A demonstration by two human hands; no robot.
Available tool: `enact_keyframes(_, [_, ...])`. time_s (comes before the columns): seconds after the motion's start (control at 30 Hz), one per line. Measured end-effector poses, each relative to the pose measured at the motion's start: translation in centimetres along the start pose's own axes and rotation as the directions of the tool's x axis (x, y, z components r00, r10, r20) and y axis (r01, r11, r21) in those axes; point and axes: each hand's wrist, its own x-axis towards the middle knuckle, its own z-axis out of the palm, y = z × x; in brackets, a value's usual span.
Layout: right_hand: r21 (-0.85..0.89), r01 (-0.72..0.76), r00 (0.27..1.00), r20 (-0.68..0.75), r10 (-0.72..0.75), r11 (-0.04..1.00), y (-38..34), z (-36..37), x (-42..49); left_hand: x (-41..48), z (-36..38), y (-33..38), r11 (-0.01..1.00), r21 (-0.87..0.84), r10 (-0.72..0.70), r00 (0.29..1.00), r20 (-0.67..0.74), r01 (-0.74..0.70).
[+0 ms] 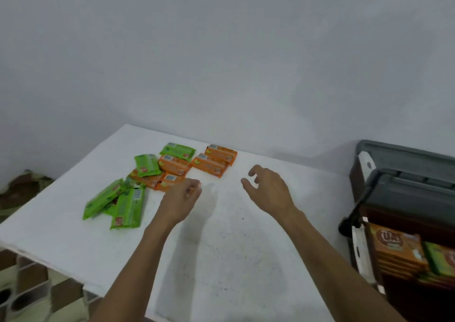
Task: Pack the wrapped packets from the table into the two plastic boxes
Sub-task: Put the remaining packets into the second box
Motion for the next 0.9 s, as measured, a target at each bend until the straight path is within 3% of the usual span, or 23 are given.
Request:
enact_keyframes(0.13, [0.032,0.099,0.987,0.123,-0.102,0.995,-3.4,5.0,2.8,2.5,-3.4,-4.6,0.988,0.149,-0.024,0.99,-0.138,0.045])
enact_keyframes(0.27, [0.02,0.182,0.954,0.238,-0.182,0.983,-6.5,9.1,4.9,4.9,-5.6,-7.6,0.938,0.271,-0.143,0.953,-0.269,0.217])
enact_keyframes(0.43, [-0.021,0.237,0.915,0.34,-0.217,0.971,-8.9,13.1,7.0,7.3,-6.4,-9.5,0.875,0.295,-0.309,0.912,-0.268,0.383])
enact_keyframes(0.6, [-0.119,0.299,0.907,0.343,-0.243,0.947,-9.5,15.8,8.2,9.3,-6.6,-10.2,0.864,0.245,-0.38,0.889,-0.258,0.44])
enact_keyframes(0.77, [-0.146,0.364,0.894,0.333,-0.301,0.92,-9.2,16.6,8.5,10.0,-6.8,-10.1,0.889,0.035,-0.43,0.857,-0.283,0.457])
enact_keyframes(0.9, [-0.121,0.328,0.898,0.348,-0.269,0.937,-8.9,15.9,8.6,10.3,-7.3,-9.9,0.87,-0.089,-0.489,0.828,-0.274,0.485])
